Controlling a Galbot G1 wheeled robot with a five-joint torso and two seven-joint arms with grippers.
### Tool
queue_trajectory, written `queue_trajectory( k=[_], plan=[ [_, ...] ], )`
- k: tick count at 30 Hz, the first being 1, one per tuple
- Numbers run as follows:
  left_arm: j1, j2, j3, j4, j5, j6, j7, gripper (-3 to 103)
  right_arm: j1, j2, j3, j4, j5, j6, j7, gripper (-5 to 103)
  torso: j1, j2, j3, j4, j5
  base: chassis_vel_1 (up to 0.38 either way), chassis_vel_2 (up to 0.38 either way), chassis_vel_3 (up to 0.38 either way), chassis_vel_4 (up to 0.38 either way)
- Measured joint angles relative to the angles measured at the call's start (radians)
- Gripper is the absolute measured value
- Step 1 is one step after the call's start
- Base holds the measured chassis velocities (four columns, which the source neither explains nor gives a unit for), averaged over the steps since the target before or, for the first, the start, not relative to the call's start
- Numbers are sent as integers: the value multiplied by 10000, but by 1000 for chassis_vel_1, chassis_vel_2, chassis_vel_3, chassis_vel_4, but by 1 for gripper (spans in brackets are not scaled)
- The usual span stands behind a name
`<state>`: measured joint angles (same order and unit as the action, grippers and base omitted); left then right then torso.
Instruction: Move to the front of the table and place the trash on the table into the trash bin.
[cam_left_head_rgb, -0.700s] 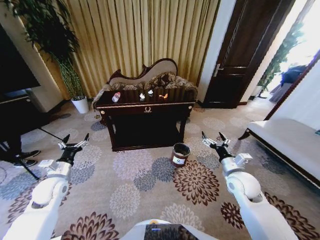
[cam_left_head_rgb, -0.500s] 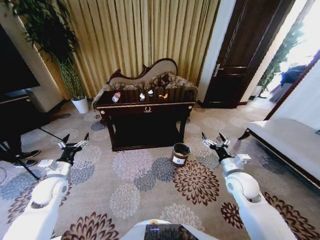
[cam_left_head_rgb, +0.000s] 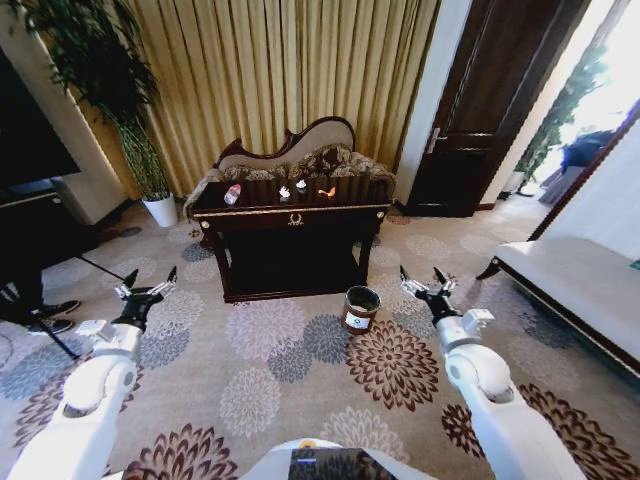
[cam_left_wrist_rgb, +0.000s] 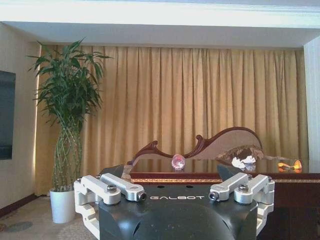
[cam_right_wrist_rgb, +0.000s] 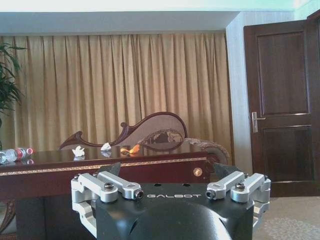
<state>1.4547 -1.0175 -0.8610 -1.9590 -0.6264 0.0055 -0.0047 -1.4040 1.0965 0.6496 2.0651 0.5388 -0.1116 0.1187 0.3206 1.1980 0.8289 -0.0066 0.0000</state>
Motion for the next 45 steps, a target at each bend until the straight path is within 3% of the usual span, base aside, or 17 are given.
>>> queue_trajectory(
  k=[21, 45],
  plan=[
    [38, -9, -36, 96, -17, -167, 132, 100, -83, 43, -17, 16, -247, 8, 0, 100, 2, 0, 0, 0, -8, -15, 120, 10, -120],
    [113, -89, -32, 87, 31, -296, 178, 100, -77, 69, -165, -94, -447, 174, 0, 100, 3, -2, 1, 3, -1, -133, 138, 138, -134]
  ],
)
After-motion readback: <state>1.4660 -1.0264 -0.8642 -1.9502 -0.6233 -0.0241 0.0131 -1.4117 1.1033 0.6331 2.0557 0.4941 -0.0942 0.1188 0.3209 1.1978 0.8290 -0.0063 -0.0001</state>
